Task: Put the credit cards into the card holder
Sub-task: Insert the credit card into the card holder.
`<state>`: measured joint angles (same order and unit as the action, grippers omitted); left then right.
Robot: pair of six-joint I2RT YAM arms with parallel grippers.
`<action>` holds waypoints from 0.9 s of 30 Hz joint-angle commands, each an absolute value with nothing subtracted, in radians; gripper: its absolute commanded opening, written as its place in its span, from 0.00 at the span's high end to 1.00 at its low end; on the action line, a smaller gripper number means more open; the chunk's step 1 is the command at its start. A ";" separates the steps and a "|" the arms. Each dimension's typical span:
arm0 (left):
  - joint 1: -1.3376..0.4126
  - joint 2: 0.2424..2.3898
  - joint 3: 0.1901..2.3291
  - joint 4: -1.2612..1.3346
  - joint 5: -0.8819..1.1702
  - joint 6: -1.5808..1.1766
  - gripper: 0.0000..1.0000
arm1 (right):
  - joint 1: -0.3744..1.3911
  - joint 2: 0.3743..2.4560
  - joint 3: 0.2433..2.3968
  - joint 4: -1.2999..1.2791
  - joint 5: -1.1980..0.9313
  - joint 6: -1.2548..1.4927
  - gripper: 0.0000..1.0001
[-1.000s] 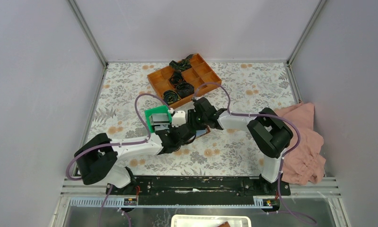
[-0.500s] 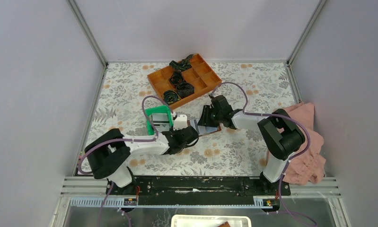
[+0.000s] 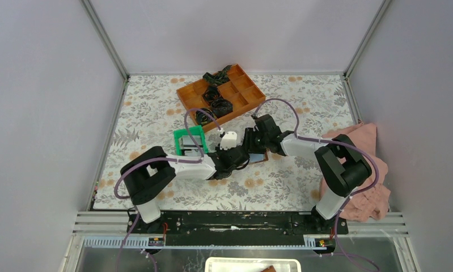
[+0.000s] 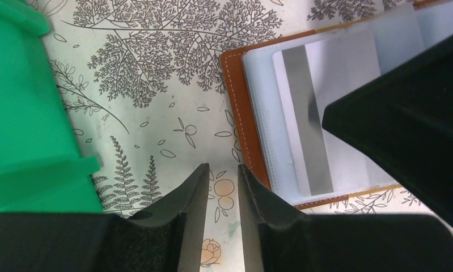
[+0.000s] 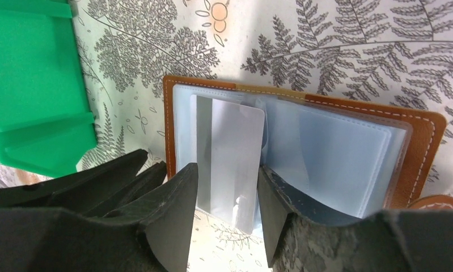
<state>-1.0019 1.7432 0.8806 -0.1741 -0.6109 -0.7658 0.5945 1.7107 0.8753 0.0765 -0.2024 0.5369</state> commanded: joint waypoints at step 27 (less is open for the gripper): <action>-1.008 1.796 0.859 -0.132 -0.574 -0.729 0.68 | 0.595 1.608 0.903 -0.051 -0.008 0.452 1.00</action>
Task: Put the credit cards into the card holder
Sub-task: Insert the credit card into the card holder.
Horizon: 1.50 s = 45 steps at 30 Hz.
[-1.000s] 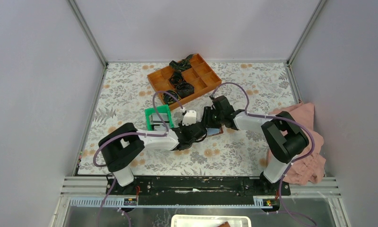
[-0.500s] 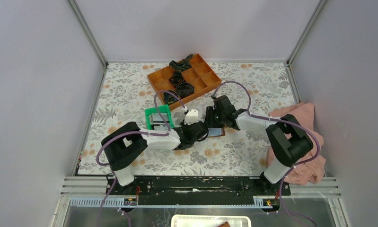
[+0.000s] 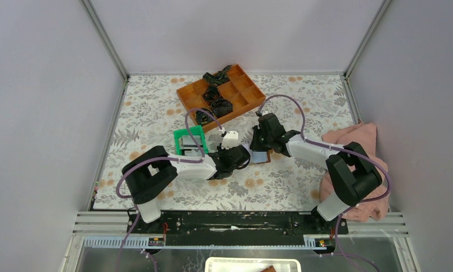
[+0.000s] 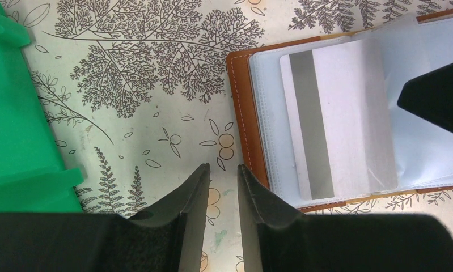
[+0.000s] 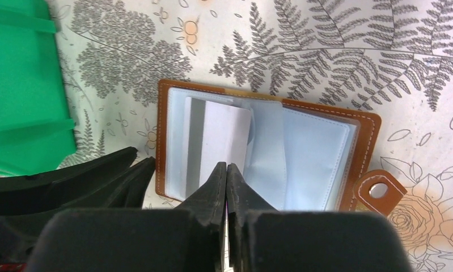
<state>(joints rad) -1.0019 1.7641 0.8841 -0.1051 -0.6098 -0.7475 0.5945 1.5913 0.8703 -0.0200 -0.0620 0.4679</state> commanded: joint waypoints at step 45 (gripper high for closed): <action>-1.007 1.771 0.823 -0.101 -0.568 -0.720 0.69 | 0.706 1.654 0.969 -0.153 0.147 0.441 1.00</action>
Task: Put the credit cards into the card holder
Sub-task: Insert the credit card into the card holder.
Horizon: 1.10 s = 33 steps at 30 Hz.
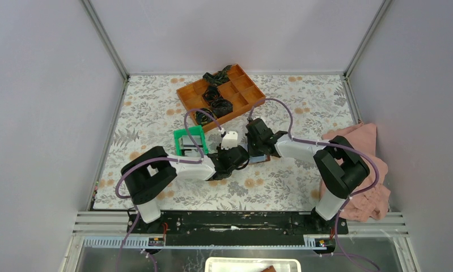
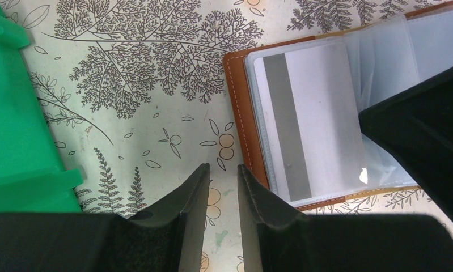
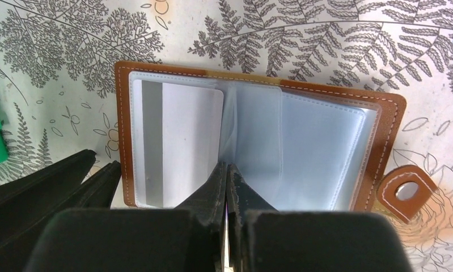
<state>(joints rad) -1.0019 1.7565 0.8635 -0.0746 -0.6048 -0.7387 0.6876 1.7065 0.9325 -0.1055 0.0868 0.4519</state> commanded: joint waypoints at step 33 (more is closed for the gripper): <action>-1.010 1.561 0.786 -0.092 -0.582 -0.724 0.63 | 0.683 1.639 0.850 -0.164 0.213 0.435 0.98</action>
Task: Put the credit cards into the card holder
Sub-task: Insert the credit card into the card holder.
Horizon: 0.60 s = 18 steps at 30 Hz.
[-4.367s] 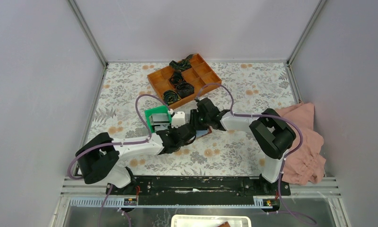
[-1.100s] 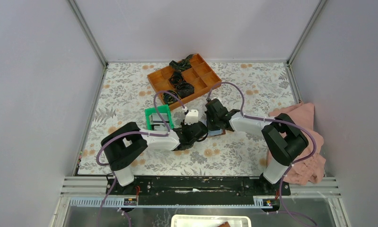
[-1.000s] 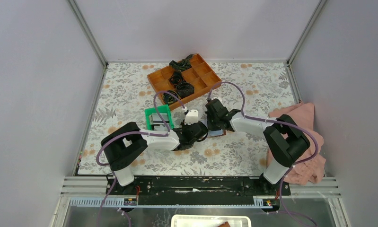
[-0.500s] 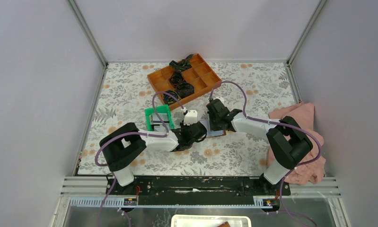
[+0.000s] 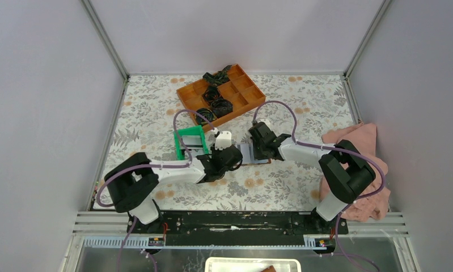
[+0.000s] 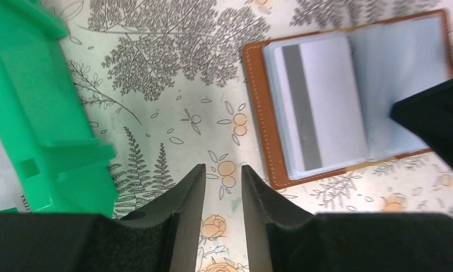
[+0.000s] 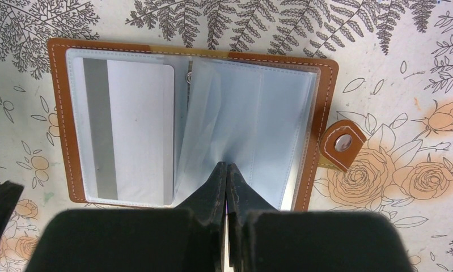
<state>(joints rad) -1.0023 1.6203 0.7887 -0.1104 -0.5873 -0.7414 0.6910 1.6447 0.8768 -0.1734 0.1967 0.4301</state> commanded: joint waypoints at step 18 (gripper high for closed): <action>-1.031 1.736 0.889 0.048 -0.461 -0.675 0.63 | 0.660 1.599 0.846 -0.192 0.238 0.418 0.98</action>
